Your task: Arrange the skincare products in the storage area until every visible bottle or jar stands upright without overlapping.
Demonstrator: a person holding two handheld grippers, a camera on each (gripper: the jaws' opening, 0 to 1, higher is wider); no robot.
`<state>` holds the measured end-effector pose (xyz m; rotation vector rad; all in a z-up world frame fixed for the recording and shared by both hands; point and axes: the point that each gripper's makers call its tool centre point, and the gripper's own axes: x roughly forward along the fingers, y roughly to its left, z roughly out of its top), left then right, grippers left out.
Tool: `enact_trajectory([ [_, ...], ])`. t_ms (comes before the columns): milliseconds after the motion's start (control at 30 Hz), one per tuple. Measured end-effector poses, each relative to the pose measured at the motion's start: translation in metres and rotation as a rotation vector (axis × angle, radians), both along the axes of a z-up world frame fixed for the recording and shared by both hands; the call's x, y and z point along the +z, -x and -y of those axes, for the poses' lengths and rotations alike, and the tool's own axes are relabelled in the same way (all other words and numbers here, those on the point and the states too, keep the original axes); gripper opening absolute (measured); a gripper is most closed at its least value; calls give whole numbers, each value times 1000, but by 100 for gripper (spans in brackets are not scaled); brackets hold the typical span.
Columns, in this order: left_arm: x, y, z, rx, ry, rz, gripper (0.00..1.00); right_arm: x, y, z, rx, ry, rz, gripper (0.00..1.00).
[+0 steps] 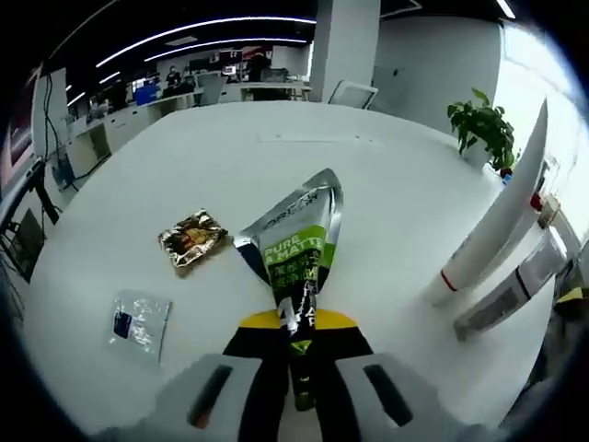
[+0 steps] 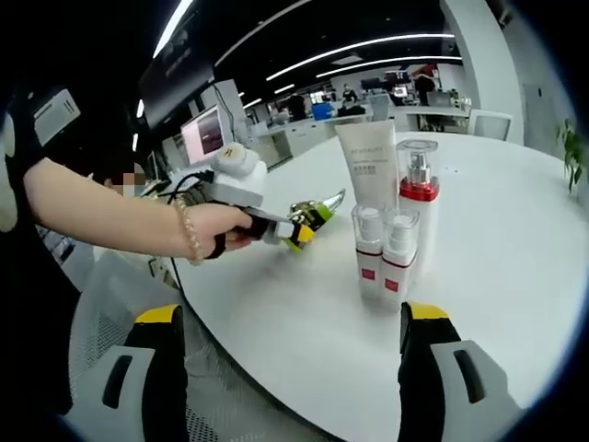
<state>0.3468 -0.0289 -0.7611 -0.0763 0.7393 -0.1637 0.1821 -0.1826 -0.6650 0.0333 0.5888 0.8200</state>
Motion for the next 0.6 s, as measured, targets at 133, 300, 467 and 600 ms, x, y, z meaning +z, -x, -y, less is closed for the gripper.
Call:
enact_trajectory([
  [133,10,10,-2,-12,14,17,1,1,0,-1,7,-2,7,96],
  [300,20,13,1,-49,49,41,1,2,1,-4,18,-12,10,96],
  [467,35,30,2,-77,80,80,1,4,4,-7,37,-9,14,95],
  [600,45,34,1,-86,79,107,1,4,5,-8,47,-7,18,95],
])
